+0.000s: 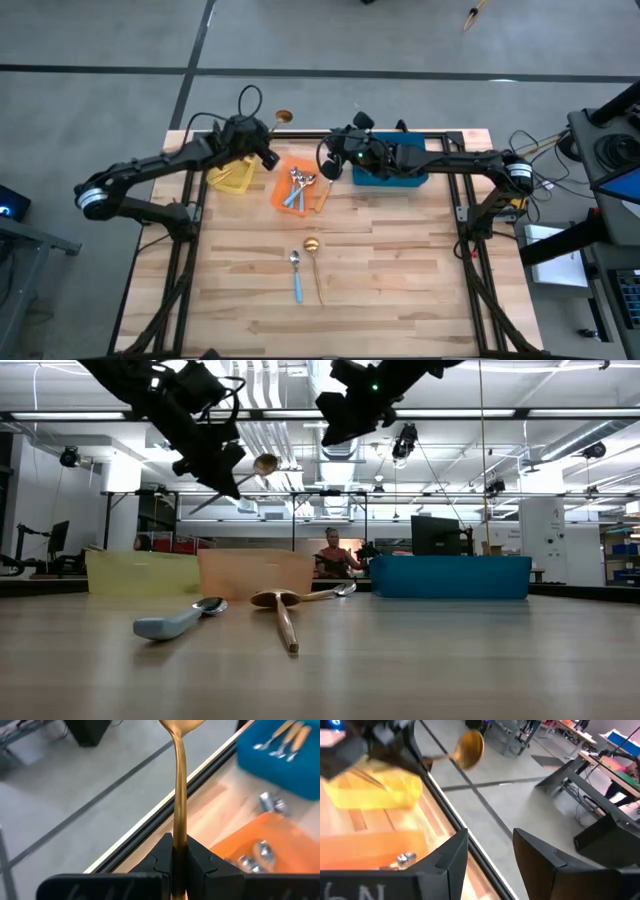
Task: Sort silverware by color (type)
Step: Put the gold spoon into the yellow bin
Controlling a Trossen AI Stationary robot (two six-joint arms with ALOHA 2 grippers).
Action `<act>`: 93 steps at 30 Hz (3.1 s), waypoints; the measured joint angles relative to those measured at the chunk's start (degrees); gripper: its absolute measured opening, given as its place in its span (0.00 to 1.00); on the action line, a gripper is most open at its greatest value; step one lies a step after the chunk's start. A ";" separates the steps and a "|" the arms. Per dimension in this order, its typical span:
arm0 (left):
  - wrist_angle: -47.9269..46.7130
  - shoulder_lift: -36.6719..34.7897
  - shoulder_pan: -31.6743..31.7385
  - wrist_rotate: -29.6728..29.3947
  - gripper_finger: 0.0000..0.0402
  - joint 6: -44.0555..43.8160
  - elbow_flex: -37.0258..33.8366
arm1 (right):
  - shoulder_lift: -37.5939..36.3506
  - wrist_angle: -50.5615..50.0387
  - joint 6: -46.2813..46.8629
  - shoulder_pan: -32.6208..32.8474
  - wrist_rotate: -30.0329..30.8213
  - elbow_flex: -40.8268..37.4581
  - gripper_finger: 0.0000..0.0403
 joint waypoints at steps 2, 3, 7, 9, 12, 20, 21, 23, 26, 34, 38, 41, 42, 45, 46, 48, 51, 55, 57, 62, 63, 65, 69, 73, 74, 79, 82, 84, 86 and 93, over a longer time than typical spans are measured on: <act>-2.17 -0.29 1.64 0.00 0.01 0.07 0.13 | -0.18 -1.57 -0.52 -0.52 -0.02 0.00 0.35; -3.28 -0.38 2.35 0.02 0.01 0.07 0.13 | -0.20 -1.93 -0.64 -0.79 0.00 0.00 0.34; -8.00 -0.75 4.92 0.07 0.02 -0.50 0.13 | -0.25 -1.97 -1.11 -1.73 -0.02 -0.40 0.32; -10.10 -0.94 5.86 0.07 0.02 -1.13 0.10 | -0.27 -1.63 -1.29 -2.06 -0.04 -0.87 0.31; -12.33 -1.22 6.76 0.16 0.02 -2.27 0.09 | -0.29 0.95 -1.66 -2.37 -0.10 -2.48 0.30; -21.04 -1.34 8.22 0.24 0.02 -2.94 0.03 | -0.34 13.07 -6.54 -2.49 -0.52 -9.70 0.30; -22.32 -1.46 8.28 0.25 0.02 -3.01 0.02 | -0.63 13.88 -7.19 -2.67 -0.57 -10.23 0.30; -24.58 -1.87 8.30 0.25 0.02 -3.08 0.02 | -1.72 13.89 -8.49 -2.78 -0.54 -10.99 0.30; -29.07 -2.24 8.54 0.26 0.02 -2.86 0.42 | -4.37 15.17 -9.60 -3.04 -0.54 -12.61 0.29; -40.49 -2.09 8.83 0.26 0.02 -2.31 4.57 | -12.33 18.77 -9.64 -3.13 -2.48 -19.46 0.26; -44.19 -2.09 9.42 0.22 0.02 -1.84 6.50 | -16.08 19.56 -9.64 -3.13 -3.61 -22.74 0.25; -45.44 -2.09 10.06 1.11 0.02 -0.71 7.29 | -18.57 20.25 -10.32 -3.13 -3.60 -24.59 0.24; -45.74 -2.09 10.31 1.14 0.02 -0.30 7.38 | -19.33 21.05 -11.02 -3.13 -3.66 -25.30 0.24; -46.57 -2.07 11.73 1.88 0.01 1.05 7.73 | -20.59 22.97 -12.83 -3.16 -6.61 -27.01 0.23; -47.11 -2.07 12.37 3.11 0.01 1.47 7.91 | -20.85 23.44 -13.39 -3.16 -9.28 -27.53 0.23; -47.74 -2.07 13.84 5.72 0.01 2.00 8.29 | -20.99 24.78 -15.14 -3.13 -15.72 -28.32 0.23; -47.94 -2.05 15.81 8.57 0.01 2.12 8.76 | -20.80 26.64 -17.62 -3.09 -22.48 -29.19 0.24; -50.45 -0.39 17.91 8.70 0.01 2.13 9.38 | -20.64 27.56 -18.08 -3.21 -23.04 -29.22 0.23; -51.33 1.46 18.69 8.70 0.01 2.28 9.50 | -20.64 27.45 -18.44 -3.54 -23.03 -29.24 0.22; -53.27 6.73 19.69 8.72 0.01 4.86 11.22 | -20.64 27.27 -18.64 -4.01 -23.03 -29.24 0.21; -53.99 7.77 19.88 8.72 0.01 5.22 11.90 | -20.64 27.20 -18.64 -4.19 -23.03 -29.24 0.21; -55.62 9.59 20.24 8.72 0.01 5.92 13.46 | -20.62 27.18 -18.72 -4.38 -22.97 -29.24 0.22; -57.58 12.56 21.01 8.72 0.01 7.08 17.31 | -20.62 27.16 -19.08 -4.93 -22.79 -29.24 0.21; -61.38 14.47 21.98 8.72 0.01 8.05 20.80 | -20.59 26.99 -19.10 -5.27 -22.73 -29.24 0.20; -62.01 14.84 22.28 8.74 0.01 8.13 21.31 | -20.59 26.99 -19.10 -5.28 -22.75 -29.24 0.20; -63.81 15.59 23.89 13.69 0.01 8.13 21.70 | -20.59 26.77 -19.42 -5.62 -22.77 -29.24 0.20; -64.16 16.03 24.32 14.74 0.02 7.90 20.70 | -20.57 26.77 -19.45 -5.80 -22.77 -29.24 0.20; -64.40 16.55 24.56 14.76 0.02 7.89 19.98 | -20.57 26.77 -19.45 -5.90 -22.76 -29.24 0.19; -63.97 17.05 24.56 14.74 0.02 7.65 19.57 | -20.57 26.73 -19.45 -5.93 -22.77 -29.24 0.19; -62.81 19.03 24.54 14.75 0.02 6.63 18.83 | -20.57 26.68 -19.45 -5.93 -22.77 -29.27 0.19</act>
